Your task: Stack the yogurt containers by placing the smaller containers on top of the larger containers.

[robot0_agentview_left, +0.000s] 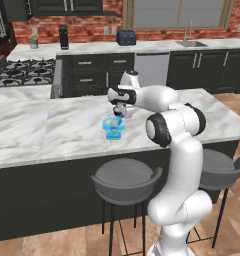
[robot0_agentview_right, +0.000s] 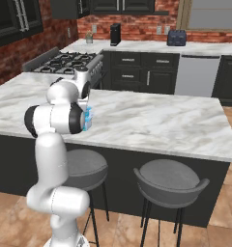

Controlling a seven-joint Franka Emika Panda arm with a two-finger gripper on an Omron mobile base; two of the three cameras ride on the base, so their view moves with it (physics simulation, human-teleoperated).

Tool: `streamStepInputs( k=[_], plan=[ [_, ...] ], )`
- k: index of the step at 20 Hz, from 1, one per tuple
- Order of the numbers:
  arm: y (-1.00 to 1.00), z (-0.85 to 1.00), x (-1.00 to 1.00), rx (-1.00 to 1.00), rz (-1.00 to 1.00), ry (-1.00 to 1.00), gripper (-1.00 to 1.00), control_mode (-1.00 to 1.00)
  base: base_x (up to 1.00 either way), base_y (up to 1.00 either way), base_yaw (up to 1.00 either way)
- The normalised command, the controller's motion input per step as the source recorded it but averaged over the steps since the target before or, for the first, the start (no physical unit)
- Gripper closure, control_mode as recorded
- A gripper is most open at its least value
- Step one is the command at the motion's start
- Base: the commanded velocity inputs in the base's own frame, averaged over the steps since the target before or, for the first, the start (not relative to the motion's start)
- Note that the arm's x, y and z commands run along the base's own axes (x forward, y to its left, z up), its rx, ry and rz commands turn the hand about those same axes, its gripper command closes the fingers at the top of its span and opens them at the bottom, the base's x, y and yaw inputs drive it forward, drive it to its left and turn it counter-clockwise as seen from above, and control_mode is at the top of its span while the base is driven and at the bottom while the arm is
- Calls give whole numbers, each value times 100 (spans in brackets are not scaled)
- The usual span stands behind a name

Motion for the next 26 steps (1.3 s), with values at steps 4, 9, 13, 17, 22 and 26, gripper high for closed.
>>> streamStepInputs(
  k=[4,9,13,17,22,26],
  plan=[
    [0,-9,14,0,0,-1,100,-100,0,0,0],
    [0,-8,13,0,0,0,100,-100,0,0,0],
    [1,-12,18,0,0,0,100,-100,0,0,0],
    [1,-11,16,0,0,0,100,-100,0,0,0],
    [3,-10,12,0,0,0,100,-100,0,0,0],
    [20,-1,0,0,0,-5,-100,-100,0,0,0]
  ],
)
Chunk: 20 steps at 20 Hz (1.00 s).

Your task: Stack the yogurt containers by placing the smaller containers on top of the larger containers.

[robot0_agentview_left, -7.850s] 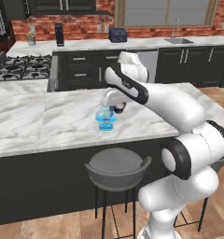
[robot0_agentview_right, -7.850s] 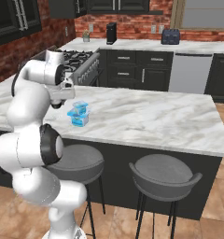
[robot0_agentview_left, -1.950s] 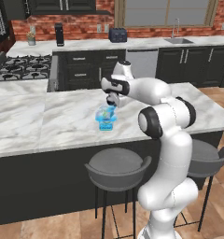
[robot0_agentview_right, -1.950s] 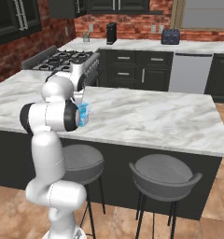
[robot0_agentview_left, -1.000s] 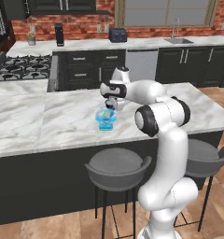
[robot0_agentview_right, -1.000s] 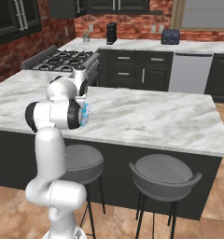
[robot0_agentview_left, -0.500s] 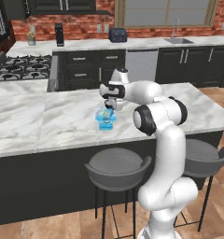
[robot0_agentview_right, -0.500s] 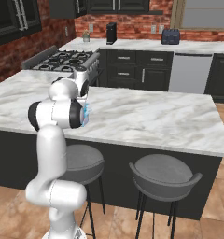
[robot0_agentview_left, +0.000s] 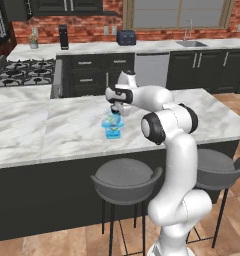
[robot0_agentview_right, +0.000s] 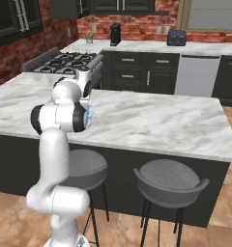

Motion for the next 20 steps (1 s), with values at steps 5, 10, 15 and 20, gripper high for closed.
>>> streamStepInputs(
  k=[5,10,15,20],
  plan=[
    [18,0,0,0,0,-7,-100,-100,0,0,0],
    [2,0,-7,0,0,-7,-100,-100,0,0,0],
    [0,0,-21,0,0,-10,-100,-100,0,0,0],
    [0,0,-32,0,0,-10,-100,-100,0,0,0]
  ],
)
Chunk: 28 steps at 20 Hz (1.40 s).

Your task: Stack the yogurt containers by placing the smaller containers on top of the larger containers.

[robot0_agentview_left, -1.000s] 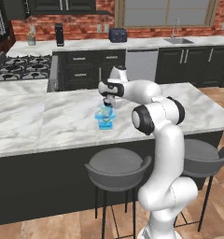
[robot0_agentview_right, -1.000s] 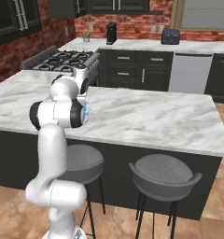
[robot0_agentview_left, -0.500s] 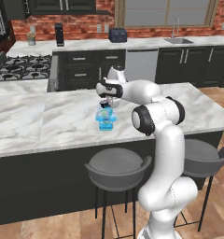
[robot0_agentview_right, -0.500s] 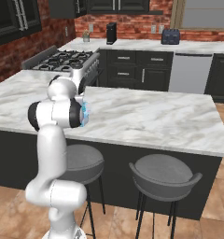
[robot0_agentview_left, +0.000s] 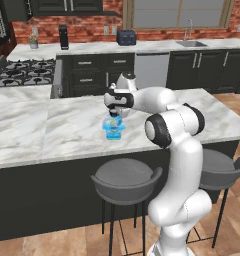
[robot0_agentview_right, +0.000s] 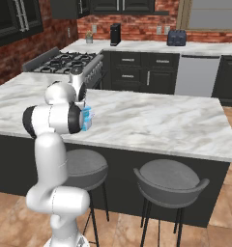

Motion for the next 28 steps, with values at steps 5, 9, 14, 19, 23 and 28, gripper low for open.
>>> streamStepInputs(
  k=[5,9,14,19,23,28],
  plan=[
    [-4,0,-53,0,0,-12,-100,-100,0,0,0],
    [-23,33,-60,1,0,-8,-100,-100,0,0,0],
    [-49,82,-41,4,-7,8,-100,-100,0,0,0],
    [-62,99,-48,1,-14,27,-100,-100,0,0,0],
    [-51,80,-57,-7,-6,44,-100,-100,0,0,0],
    [-6,22,-94,-23,2,22,-100,-100,0,0,0]
  ],
)
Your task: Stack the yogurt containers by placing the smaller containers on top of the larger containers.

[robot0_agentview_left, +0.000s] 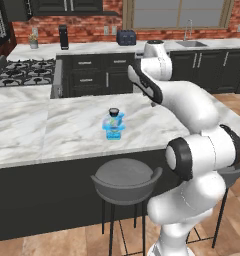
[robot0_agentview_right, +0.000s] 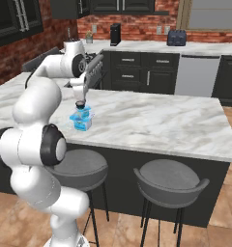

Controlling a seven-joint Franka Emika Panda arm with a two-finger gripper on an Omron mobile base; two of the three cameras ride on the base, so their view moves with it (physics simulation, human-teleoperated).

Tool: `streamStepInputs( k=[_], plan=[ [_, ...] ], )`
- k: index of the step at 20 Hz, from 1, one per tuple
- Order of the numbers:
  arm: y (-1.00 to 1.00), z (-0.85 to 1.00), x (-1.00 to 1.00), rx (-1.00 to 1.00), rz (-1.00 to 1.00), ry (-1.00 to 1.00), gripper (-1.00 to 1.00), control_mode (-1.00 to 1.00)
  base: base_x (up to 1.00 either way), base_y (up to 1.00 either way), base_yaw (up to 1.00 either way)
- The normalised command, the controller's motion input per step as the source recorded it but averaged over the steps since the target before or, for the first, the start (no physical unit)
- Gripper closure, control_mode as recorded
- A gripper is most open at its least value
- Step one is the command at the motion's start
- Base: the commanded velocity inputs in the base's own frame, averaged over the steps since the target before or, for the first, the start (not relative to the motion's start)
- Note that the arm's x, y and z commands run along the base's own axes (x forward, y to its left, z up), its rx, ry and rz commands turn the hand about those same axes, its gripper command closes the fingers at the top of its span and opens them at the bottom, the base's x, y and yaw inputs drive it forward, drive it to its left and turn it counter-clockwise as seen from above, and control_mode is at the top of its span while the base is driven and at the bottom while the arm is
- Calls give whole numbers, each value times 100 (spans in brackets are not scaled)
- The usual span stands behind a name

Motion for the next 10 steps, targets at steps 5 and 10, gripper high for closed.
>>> streamStepInputs(
  k=[5,10],
  plan=[
    [1,0,-100,-28,14,-9,-100,-100,0,0,0],
    [0,-1,-100,-17,23,-29,-100,-100,0,0,0]
  ],
)
